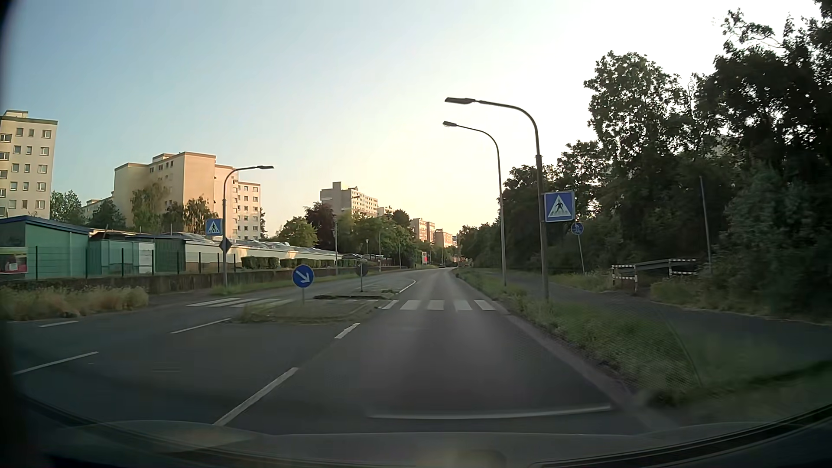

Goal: Follow the waypoints while adhering to traffic rules and regulations

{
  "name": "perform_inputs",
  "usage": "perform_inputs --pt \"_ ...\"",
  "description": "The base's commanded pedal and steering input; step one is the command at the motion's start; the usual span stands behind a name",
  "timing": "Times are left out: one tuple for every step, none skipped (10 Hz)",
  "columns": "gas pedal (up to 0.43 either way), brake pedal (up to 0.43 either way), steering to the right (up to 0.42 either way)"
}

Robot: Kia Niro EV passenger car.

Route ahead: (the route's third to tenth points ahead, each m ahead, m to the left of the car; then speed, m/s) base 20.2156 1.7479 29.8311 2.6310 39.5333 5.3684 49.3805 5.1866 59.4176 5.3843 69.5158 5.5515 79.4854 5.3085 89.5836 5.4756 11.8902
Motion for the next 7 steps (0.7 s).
perform_inputs --pt "0.028 0.030 0.000" --pt "0.039 0.030 0.000" --pt "0.039 0.030 0.000" --pt "0.039 0.030 0.000" --pt "0.039 0.024 0.000" --pt "0.039 0.030 0.000" --pt "0.039 0.030 0.000"
